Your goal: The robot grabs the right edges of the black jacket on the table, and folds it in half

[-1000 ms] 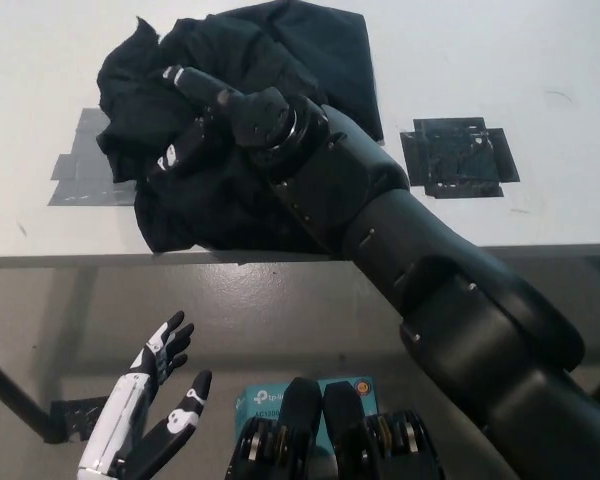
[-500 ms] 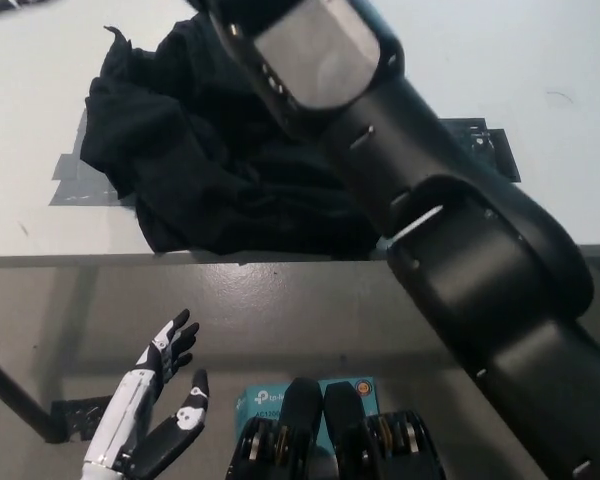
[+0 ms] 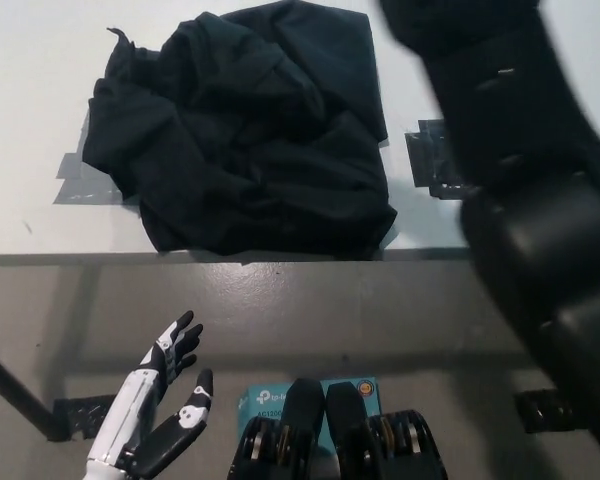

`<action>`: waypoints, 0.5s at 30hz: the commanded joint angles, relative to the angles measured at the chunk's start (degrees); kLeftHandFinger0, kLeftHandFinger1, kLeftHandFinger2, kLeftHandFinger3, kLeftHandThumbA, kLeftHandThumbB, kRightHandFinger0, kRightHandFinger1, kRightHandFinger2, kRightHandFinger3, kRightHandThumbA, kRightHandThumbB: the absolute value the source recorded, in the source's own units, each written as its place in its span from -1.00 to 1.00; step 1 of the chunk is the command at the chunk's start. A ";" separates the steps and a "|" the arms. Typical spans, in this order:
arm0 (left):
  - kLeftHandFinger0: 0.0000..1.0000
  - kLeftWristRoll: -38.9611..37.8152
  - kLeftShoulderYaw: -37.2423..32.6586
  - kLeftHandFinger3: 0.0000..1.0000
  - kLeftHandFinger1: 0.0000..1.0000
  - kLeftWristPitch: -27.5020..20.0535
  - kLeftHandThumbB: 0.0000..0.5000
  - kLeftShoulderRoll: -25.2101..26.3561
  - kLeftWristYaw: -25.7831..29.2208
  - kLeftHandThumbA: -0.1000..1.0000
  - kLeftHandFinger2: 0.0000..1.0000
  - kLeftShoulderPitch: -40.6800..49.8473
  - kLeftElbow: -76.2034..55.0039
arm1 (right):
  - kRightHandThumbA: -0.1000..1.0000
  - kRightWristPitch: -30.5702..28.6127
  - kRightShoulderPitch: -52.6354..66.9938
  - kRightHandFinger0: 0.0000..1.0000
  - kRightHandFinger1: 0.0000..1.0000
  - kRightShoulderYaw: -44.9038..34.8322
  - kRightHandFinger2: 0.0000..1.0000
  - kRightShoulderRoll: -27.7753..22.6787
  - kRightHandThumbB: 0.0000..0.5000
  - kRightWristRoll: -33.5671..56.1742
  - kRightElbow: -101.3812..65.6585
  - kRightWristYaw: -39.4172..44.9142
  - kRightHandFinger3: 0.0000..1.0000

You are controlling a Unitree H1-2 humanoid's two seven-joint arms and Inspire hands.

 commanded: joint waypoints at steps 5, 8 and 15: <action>1.00 -0.33 2.41 1.00 1.00 -2.08 -1.00 0.71 0.78 0.23 1.00 -0.72 -0.60 | 1.00 1.83 21.27 1.00 1.00 -4.06 1.00 -34.64 0.75 22.87 -46.67 -1.75 1.00; 1.00 -1.71 3.13 1.00 1.00 -1.37 -1.00 0.52 0.70 0.28 1.00 -1.63 -0.36 | 1.00 1.83 32.87 1.00 1.00 -8.75 1.00 -41.94 0.73 29.36 -58.44 -4.31 1.00; 1.00 -1.85 3.68 1.00 1.00 -0.52 -1.00 0.19 1.10 0.32 1.00 -3.42 0.09 | 1.00 1.83 50.63 1.00 1.00 -19.01 1.00 -42.58 0.77 28.19 -69.85 -4.44 1.00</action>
